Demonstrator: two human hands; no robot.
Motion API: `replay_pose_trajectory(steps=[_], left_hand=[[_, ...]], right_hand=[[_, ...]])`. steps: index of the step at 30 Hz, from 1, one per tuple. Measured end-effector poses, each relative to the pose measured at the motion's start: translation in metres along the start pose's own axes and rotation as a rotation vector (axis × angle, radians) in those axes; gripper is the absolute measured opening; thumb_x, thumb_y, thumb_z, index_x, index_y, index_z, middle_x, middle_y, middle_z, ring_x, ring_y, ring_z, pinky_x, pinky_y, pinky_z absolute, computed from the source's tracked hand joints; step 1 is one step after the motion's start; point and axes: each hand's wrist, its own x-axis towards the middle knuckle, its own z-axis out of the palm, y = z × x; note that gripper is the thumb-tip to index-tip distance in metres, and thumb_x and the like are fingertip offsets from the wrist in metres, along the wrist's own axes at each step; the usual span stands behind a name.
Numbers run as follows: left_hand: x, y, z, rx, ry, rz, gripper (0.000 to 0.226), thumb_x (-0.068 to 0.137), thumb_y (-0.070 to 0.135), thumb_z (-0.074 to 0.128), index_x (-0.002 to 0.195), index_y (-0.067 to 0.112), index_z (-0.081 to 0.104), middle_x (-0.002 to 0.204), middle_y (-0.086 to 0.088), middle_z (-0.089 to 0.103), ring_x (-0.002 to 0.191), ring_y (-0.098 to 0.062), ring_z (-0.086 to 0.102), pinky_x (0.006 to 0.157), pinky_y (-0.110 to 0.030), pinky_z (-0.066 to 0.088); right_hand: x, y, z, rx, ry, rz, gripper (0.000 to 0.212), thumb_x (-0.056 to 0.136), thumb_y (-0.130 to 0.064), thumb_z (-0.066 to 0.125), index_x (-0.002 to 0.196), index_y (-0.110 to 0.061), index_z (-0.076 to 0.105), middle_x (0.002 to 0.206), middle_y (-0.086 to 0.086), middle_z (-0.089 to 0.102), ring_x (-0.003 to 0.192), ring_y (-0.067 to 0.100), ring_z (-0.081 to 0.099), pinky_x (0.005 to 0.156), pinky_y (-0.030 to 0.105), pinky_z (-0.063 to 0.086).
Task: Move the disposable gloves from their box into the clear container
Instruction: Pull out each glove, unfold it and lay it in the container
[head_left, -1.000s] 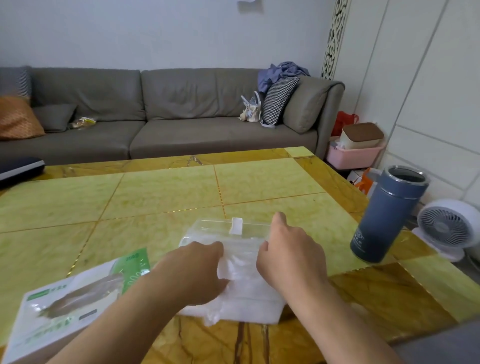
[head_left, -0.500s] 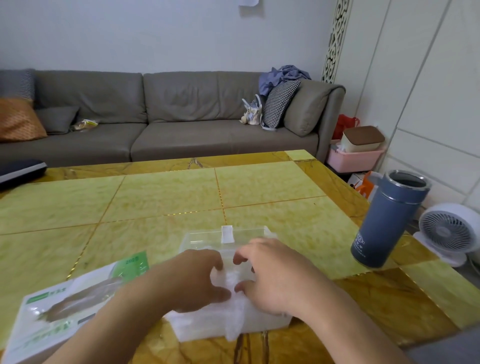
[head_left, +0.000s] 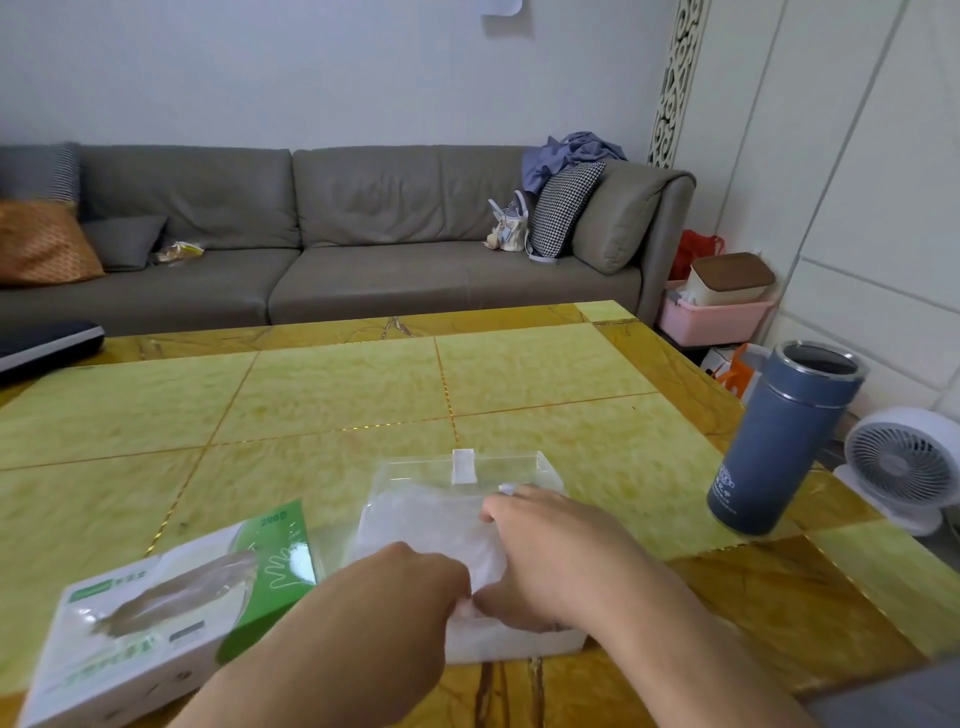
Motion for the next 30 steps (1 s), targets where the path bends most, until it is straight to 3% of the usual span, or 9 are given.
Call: replay_pose_trajectory(steps=[6, 9, 12, 15, 17, 20, 25, 28, 30], left_hand=[[0.016, -0.015, -0.016, -0.011, -0.181, 0.027, 0.04, 0.105, 0.028, 0.038, 0.13, 0.046, 0.063, 0.119, 0.022, 0.066, 0.101, -0.001, 0.058, 0.086, -0.019, 0.045], [0.018, -0.018, -0.023, -0.021, -0.258, 0.014, 0.044, 0.103, 0.019, 0.04, 0.13, 0.046, 0.062, 0.102, 0.031, 0.062, 0.095, 0.007, 0.057, 0.086, -0.013, 0.044], [0.011, -0.008, -0.021, 0.031, -0.01, 0.014, 0.035, 0.1, 0.023, 0.046, 0.124, 0.045, 0.058, 0.114, 0.022, 0.06, 0.105, -0.001, 0.061, 0.092, -0.026, 0.053], [0.01, 0.016, -0.016, 0.059, 0.221, 0.021, 0.024, 0.1, 0.027, 0.05, 0.122, 0.038, 0.052, 0.114, 0.016, 0.052, 0.111, -0.008, 0.056, 0.081, -0.026, 0.05], [0.014, 0.025, -0.012, 0.062, 0.179, -0.036, 0.02, 0.1, 0.038, 0.051, 0.12, 0.036, 0.047, 0.105, 0.01, 0.05, 0.112, -0.014, 0.056, 0.076, -0.029, 0.043], [0.018, 0.021, -0.009, 0.131, 0.052, -0.122, 0.035, 0.099, 0.054, 0.054, 0.124, 0.031, 0.046, 0.112, 0.005, 0.058, 0.113, -0.02, 0.061, 0.075, -0.032, 0.039], [0.031, 0.013, -0.009, 0.242, -0.013, -0.228, 0.024, 0.098, 0.037, 0.061, 0.093, 0.026, 0.04, 0.091, 0.006, 0.047, 0.103, -0.02, 0.063, 0.071, -0.028, 0.039], [0.043, 0.012, -0.005, 0.212, -0.1, -0.257, 0.027, 0.091, 0.033, 0.069, 0.089, 0.025, 0.043, 0.098, 0.004, 0.059, 0.097, -0.021, 0.063, 0.069, -0.029, 0.04], [0.05, 0.007, 0.001, 0.17, -0.169, -0.266, 0.031, 0.089, 0.033, 0.073, 0.086, 0.024, 0.044, 0.087, 0.006, 0.055, 0.088, -0.02, 0.061, 0.067, -0.028, 0.04]], right_hand=[[0.011, -0.004, -0.005, -0.004, -0.128, 0.042, 0.057, 0.08, -0.038, 0.072, 0.135, -0.023, 0.063, 0.138, 0.001, 0.057, 0.107, 0.018, 0.067, 0.07, 0.032, 0.052], [0.015, -0.005, -0.009, 0.011, -0.195, 0.055, 0.056, 0.08, -0.033, 0.071, 0.134, -0.024, 0.064, 0.133, 0.0, 0.062, 0.09, 0.013, 0.065, 0.065, 0.03, 0.052], [0.02, -0.008, -0.014, 0.0, -0.255, 0.057, 0.058, 0.086, -0.034, 0.073, 0.141, -0.022, 0.06, 0.134, 0.0, 0.064, 0.071, 0.008, 0.058, 0.065, 0.031, 0.053], [0.021, -0.012, -0.018, -0.051, -0.31, 0.023, 0.059, 0.091, -0.039, 0.072, 0.145, -0.021, 0.055, 0.131, 0.001, 0.065, 0.096, 0.016, 0.069, 0.083, 0.038, 0.057], [0.02, -0.015, -0.019, -0.082, -0.306, 0.018, 0.054, 0.093, -0.036, 0.069, 0.143, -0.024, 0.055, 0.131, 0.003, 0.063, 0.105, 0.021, 0.068, 0.09, 0.041, 0.057], [0.015, -0.017, -0.018, -0.111, -0.261, 0.042, 0.052, 0.091, -0.046, 0.073, 0.137, -0.026, 0.058, 0.127, 0.002, 0.061, 0.083, 0.019, 0.06, 0.074, 0.034, 0.049], [0.012, -0.018, -0.016, -0.084, -0.268, 0.074, 0.05, 0.092, -0.04, 0.075, 0.136, -0.024, 0.059, 0.142, 0.005, 0.055, 0.091, 0.02, 0.055, 0.072, 0.033, 0.04], [0.01, -0.022, -0.017, -0.091, -0.279, 0.09, 0.035, 0.091, -0.033, 0.075, 0.119, -0.02, 0.061, 0.139, 0.011, 0.055, 0.064, 0.015, 0.045, 0.056, 0.029, 0.035], [0.012, -0.023, -0.017, -0.078, -0.281, 0.114, 0.029, 0.089, -0.028, 0.075, 0.113, -0.016, 0.063, 0.139, 0.015, 0.054, 0.063, 0.019, 0.051, 0.052, 0.027, 0.035]])
